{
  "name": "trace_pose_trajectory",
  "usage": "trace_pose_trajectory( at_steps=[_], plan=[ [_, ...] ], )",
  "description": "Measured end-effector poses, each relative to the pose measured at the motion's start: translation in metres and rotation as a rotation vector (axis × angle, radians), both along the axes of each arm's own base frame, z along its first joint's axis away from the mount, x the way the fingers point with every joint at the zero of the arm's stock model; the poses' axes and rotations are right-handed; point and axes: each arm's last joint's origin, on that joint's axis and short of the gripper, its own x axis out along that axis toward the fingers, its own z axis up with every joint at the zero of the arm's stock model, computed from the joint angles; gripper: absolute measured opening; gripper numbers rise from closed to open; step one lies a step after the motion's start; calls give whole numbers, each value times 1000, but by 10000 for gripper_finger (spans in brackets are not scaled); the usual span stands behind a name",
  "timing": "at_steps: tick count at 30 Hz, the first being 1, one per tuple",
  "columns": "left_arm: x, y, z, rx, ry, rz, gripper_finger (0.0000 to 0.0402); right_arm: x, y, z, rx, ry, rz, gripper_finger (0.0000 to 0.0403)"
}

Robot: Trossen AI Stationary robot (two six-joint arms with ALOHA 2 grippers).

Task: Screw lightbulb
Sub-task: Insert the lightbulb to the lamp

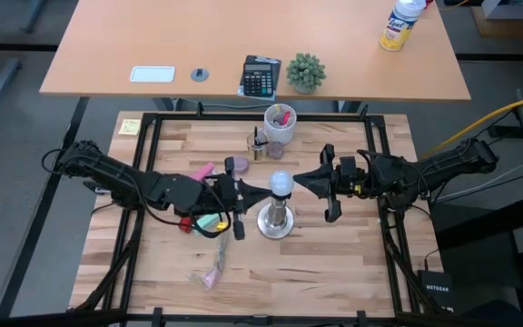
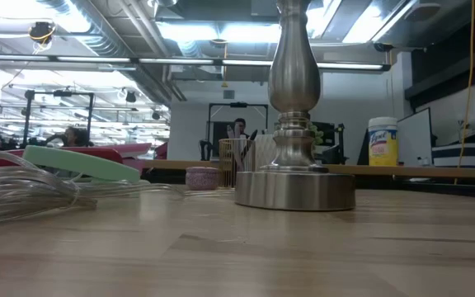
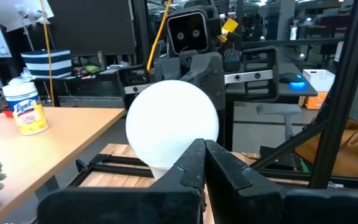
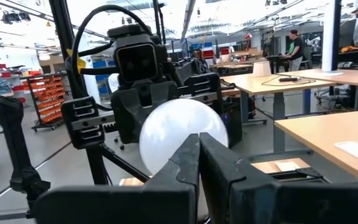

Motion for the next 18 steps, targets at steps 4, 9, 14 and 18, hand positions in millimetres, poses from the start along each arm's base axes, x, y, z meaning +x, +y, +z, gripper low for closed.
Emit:
trace_pose_trajectory(
  at_steps=[4, 9, 14, 18],
  plan=[
    [0, 0, 0, 3, 1, 10, 3, 0, 1, 0, -1, 0, 19, 14],
    [0, 0, 0, 0, 1, 13, 3, 0, 1, 0, 15, 1, 29, 14],
    [0, 0, 0, 0, 1, 17, 3, 0, 2, 0, 11, 0, 52, 14],
    [-1, 0, 0, 1, 2, 47, 3, 0, 2, 0, 8, -1, 70, 14]
  ],
)
